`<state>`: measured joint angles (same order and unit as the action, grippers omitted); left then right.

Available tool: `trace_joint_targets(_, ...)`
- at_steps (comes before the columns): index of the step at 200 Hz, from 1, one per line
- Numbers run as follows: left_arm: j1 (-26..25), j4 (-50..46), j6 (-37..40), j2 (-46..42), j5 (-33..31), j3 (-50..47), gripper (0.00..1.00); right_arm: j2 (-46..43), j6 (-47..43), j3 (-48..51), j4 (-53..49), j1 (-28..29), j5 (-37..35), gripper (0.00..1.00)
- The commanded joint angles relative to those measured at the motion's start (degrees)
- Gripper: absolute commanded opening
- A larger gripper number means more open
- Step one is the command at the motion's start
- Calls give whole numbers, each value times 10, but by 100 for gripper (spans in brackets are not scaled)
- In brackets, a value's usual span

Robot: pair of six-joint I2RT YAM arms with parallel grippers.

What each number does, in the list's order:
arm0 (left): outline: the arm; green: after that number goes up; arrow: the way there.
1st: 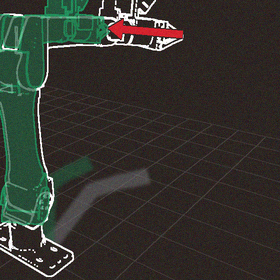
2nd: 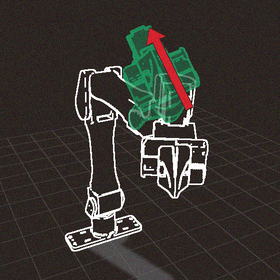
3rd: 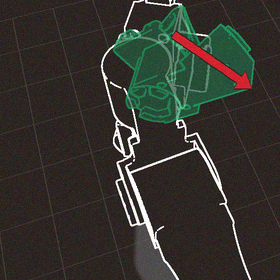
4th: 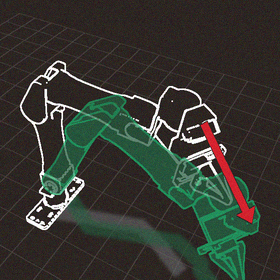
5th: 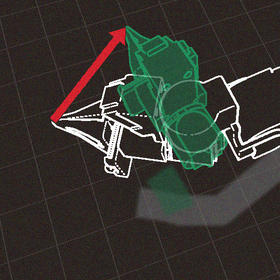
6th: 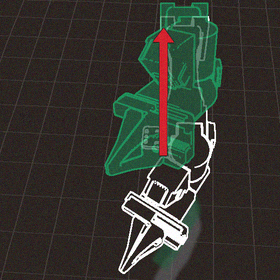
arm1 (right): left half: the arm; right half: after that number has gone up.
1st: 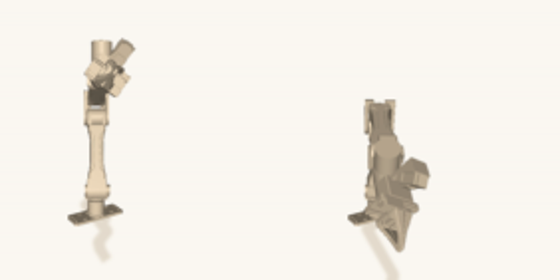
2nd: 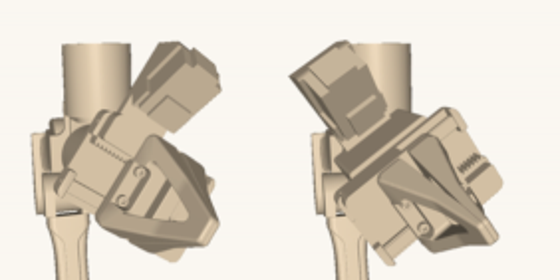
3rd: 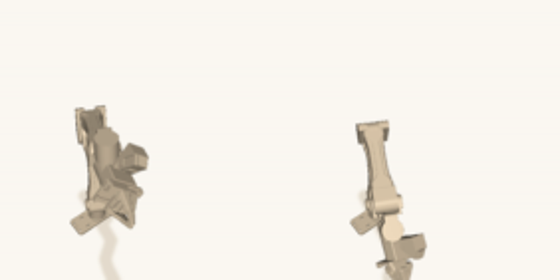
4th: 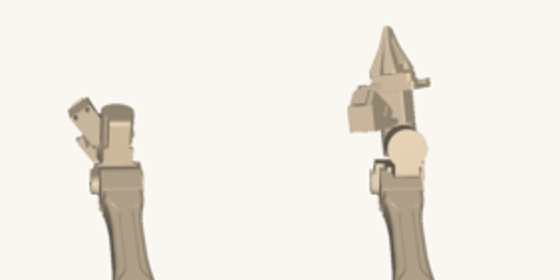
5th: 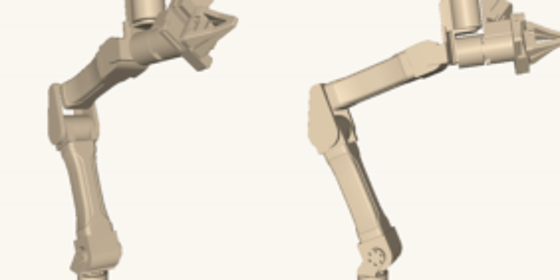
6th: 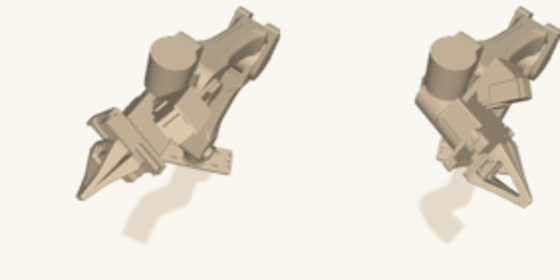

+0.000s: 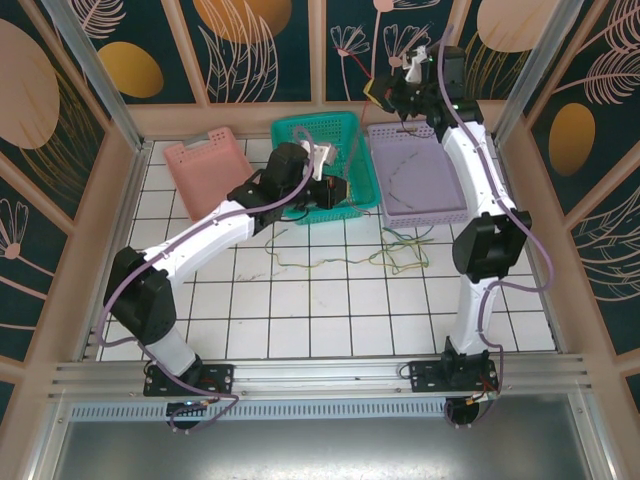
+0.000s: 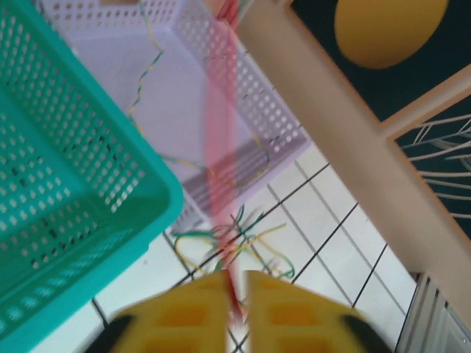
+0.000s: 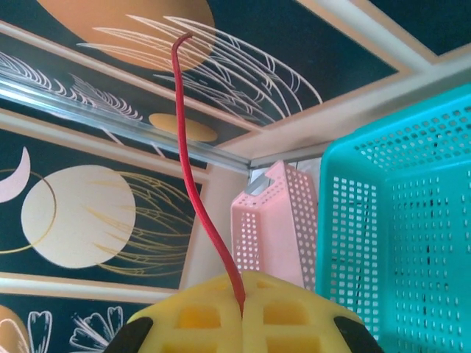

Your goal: Untangle the cables

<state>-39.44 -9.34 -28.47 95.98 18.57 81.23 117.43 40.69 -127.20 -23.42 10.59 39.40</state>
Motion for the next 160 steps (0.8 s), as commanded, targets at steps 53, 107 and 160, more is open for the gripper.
trace_joint_targets(53, -16, -162, -88, -78, -248, 14, 67, 54, -26, -85, 95, 20, -156, 0)
trace_joint_targets(107, 0, -175, -153, -184, -300, -56, 68, 115, -26, -89, 84, 45, -188, 0)
trace_joint_targets(160, 16, -184, -189, -233, -297, -116, 65, 156, 0, -21, -19, 94, -218, 0)
